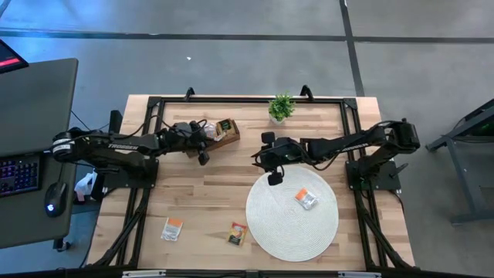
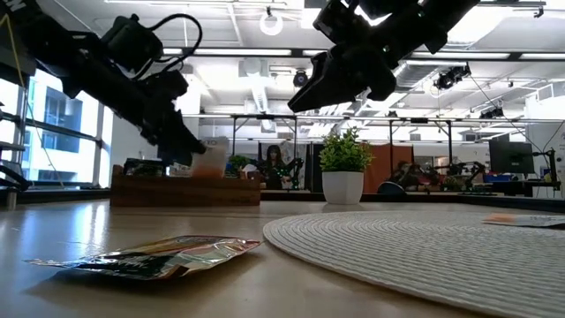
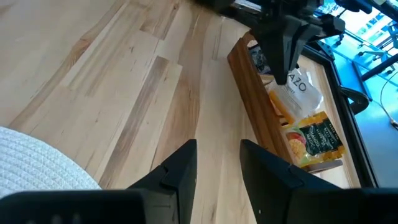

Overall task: Pick & Place Tea
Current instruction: Put the white tea bag into the middle section of the wooden organizer

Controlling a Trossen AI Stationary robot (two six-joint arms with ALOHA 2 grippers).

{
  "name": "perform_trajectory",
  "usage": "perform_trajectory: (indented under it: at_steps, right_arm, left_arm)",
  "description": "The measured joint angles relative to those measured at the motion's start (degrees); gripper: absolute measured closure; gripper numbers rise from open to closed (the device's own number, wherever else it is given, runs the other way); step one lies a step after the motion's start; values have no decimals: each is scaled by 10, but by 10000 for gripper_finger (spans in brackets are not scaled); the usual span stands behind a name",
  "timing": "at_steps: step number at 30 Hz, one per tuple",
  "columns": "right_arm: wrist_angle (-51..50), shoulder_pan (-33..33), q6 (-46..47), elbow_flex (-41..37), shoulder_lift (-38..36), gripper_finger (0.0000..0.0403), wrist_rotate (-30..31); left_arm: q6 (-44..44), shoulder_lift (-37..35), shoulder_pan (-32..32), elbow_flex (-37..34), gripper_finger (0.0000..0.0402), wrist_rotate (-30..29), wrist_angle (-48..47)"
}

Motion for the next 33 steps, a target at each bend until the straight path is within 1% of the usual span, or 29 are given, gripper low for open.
perform_trajectory:
  at_steps: [6, 10, 12, 15, 18, 20, 23, 28, 33]
  right_arm:
    - [0, 0, 0, 0, 0, 284, 0]
    - [0, 0, 0, 0, 0, 284, 0]
    - [0, 0, 0, 0, 0, 284, 0]
    - [0, 0, 0, 0, 0, 284, 0]
    - [0, 0, 0, 0, 0, 284, 0]
    - [0, 0, 0, 0, 0, 284, 0]
    - [0, 0, 0, 0, 0, 284, 0]
    - [0, 0, 0, 0, 0, 284, 0]
    - [0, 0, -2, 0, 0, 284, 0]
  left_arm:
    - [-17, 0, 0, 5, 401, -31, -27]
    - [-51, 0, 0, 6, 401, -48, -77]
    - [-68, 0, 0, 6, 401, -48, -86]
    - [-85, 0, 0, 6, 401, -42, -71]
    - [-86, 0, 0, 6, 401, -20, -43]
    - [-86, 0, 0, 6, 401, -17, -37]
    - [-90, 0, 0, 6, 401, -33, -57]
    - [-125, 0, 0, 6, 401, -50, -105]
    - [-132, 0, 0, 6, 399, -76, -111]
